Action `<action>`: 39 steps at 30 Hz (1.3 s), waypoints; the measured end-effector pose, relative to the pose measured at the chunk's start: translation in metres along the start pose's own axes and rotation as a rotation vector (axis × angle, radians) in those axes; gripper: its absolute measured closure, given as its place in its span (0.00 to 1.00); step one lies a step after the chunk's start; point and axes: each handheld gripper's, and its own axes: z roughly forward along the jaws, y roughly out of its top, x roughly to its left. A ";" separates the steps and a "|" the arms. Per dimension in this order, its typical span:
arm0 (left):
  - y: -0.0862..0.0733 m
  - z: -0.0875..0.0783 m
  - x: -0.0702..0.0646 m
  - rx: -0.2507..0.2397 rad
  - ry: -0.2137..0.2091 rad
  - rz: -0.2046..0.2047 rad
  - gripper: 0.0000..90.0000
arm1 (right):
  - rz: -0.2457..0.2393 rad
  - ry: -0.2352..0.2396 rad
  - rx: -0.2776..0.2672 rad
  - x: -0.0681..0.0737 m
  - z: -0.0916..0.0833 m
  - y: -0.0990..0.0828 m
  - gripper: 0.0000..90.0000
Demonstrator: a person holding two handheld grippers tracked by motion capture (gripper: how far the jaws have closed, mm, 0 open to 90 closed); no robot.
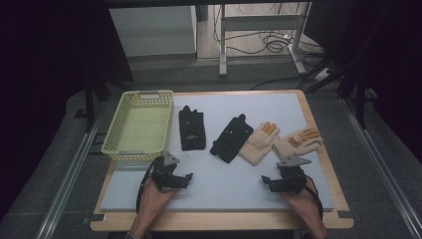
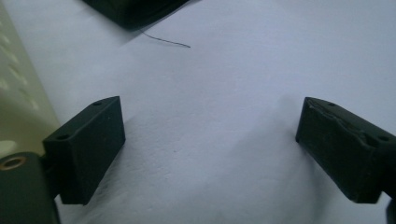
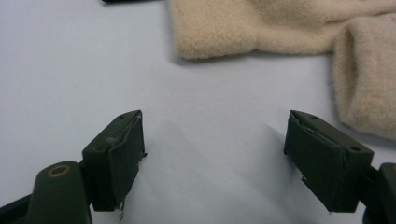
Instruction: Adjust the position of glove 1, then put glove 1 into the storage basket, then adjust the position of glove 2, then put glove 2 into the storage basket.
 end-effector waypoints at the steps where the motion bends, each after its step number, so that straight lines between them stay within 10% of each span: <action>1: 0.000 0.000 0.000 0.000 0.000 -0.001 0.09 | 0.001 0.003 0.002 0.000 0.000 0.000 0.22; 26: 0.000 0.000 0.000 -0.002 0.000 0.003 0.09 | 0.009 0.013 0.007 0.000 0.000 0.002 0.19; 39: 0.000 0.000 0.000 -0.004 -0.001 0.001 0.09 | 0.039 0.056 -0.018 0.003 0.009 0.031 0.20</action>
